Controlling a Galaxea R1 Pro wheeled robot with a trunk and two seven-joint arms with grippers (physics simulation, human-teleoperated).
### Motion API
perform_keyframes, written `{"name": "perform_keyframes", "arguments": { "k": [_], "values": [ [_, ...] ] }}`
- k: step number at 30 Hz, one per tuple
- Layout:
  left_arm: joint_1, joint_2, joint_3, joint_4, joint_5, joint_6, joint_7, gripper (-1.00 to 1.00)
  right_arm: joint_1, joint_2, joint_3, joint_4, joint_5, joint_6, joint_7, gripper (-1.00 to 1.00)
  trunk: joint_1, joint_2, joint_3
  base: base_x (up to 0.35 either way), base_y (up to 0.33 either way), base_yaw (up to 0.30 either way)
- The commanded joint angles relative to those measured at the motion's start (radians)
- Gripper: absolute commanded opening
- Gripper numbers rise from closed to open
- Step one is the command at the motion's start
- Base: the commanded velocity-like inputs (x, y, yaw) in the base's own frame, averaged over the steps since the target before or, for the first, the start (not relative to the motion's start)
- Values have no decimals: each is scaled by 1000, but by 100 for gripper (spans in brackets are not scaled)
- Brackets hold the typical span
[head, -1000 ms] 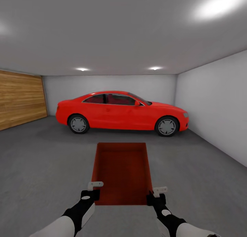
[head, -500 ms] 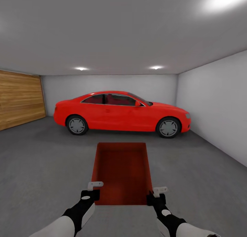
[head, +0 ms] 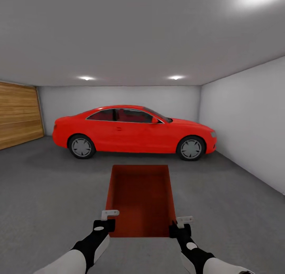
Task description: Move the two storage containers from the living room to the garage. In the garage, place one container on the floor and stack the other container on top of it (either order is fine).
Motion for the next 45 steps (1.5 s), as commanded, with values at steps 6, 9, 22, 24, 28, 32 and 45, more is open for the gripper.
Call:
{"name": "perform_keyframes", "arguments": {
  "k": [6,9,22,24,28,32,45],
  "values": [
    [-2,14,69,-6,-1,4,11,-100,0,-1,-7,8,-5,-2,-1,-100,1,-1,-1,322,105,-279],
    [-2,14,69,-6,-1,4,11,-100,0,-1,-7,8,-5,-2,-1,-100,1,-1,-1,322,116,-284],
    [-2,15,69,-6,-1,4,11,-100,0,-1,-7,8,-5,-2,0,-100,1,-1,-1,322,138,-284],
    [-2,15,69,-6,-1,4,11,-100,0,-1,-7,8,-5,-2,0,-100,1,-1,-1,321,144,-284],
    [-2,16,69,-6,-1,5,11,-100,0,-1,-7,8,-5,-2,0,-100,1,-1,-1,322,144,-284],
    [-2,16,68,-6,-1,4,11,-100,0,-1,-7,8,-5,-2,0,-100,1,-1,-1,322,145,-284],
    [-2,16,69,-6,-1,4,11,-100,0,-1,-7,8,-5,-2,0,-100,1,-1,-1,322,148,-284]
  ]
}}
